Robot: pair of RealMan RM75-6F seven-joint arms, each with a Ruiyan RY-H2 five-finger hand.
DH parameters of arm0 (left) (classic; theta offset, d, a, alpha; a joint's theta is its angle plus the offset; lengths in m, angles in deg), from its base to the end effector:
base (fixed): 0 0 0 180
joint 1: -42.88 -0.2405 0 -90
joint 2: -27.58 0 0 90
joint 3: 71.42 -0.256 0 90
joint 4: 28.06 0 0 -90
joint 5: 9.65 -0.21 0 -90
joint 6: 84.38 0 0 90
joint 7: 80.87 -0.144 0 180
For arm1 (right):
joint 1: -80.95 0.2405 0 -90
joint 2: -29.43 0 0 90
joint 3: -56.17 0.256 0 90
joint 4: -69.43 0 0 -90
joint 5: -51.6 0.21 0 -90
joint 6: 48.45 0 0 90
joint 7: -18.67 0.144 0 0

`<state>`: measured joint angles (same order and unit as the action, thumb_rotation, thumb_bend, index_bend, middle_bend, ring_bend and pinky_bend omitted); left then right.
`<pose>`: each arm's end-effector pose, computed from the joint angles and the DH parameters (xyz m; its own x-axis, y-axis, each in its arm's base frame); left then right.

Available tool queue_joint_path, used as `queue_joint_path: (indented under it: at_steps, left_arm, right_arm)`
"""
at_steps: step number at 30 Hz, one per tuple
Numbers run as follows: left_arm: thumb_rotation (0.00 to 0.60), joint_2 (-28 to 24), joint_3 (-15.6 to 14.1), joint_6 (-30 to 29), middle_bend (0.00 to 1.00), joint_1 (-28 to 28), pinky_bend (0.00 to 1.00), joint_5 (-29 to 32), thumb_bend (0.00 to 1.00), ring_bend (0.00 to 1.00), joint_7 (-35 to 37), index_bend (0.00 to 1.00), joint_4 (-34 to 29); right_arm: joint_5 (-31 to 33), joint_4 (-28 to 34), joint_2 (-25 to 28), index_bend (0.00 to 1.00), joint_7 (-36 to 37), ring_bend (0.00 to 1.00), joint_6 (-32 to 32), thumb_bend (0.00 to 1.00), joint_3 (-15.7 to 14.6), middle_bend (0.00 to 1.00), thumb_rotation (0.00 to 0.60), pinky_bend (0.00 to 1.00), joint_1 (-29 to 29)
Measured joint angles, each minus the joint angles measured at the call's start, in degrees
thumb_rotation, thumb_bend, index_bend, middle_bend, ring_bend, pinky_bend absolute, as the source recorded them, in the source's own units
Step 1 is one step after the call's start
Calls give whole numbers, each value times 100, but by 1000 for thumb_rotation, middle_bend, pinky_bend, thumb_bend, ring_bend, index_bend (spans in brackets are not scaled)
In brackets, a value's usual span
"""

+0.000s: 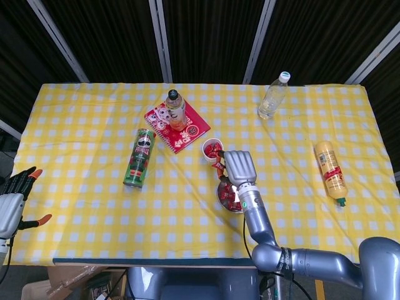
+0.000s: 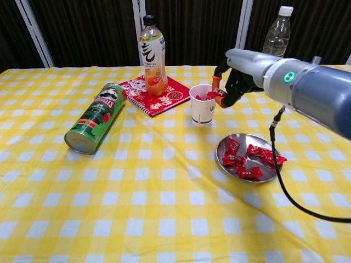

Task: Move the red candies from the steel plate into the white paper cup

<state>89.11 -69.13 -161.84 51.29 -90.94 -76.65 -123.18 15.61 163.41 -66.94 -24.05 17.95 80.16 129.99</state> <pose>-0.3121 0.1963 0.1545 0.3134 0.1198 0.9420 0.9478 0.0219 -0.3181 -0.0704 -0.3593 -0.0155 0.2956 -0.2419 0.9242 -0.9534 -0.1357 0.2694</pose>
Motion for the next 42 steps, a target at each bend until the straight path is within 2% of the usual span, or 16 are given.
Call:
queue_joint_path:
  at_steps: [11,15,21,24,35,42]
  left_arm:
    - [600,-4,13,98,0,32,0,103,31,0,-88,0,-51]
    - [600,-14,26,137,0,50,0,158,30,0,-147,0,-116]
    - [600,-48,31,209,0,66,0,221,31,0,-134,0,-145]
    - [600,-58,34,229,0,74,0,234,31,0,-126,0,-164]
    - [600,-77,29,189,0,64,0,193,31,0,-96,0,-188]
    - [600,-89,2,148,0,45,0,99,31,0,-8,0,-143]
  right_arm:
    - [680,-1249,-317,573,-128,906,-660,640,351,823,600,924,777]
    - [810,-1698,-452,483,-102,906,-855,629,381,823,600,924,991]
    - [956,-2184,-612,325,-26,906,-1069,466,351,823,600,924,1203]
    - [970,-2277,-648,283,35,906,-1092,442,296,823,600,924,1258]
    - [674,-1587,-451,280,115,904,-632,442,160,823,600,924,1149]
    - [283,-365,-81,280,102,904,116,442,-127,823,600,924,781]
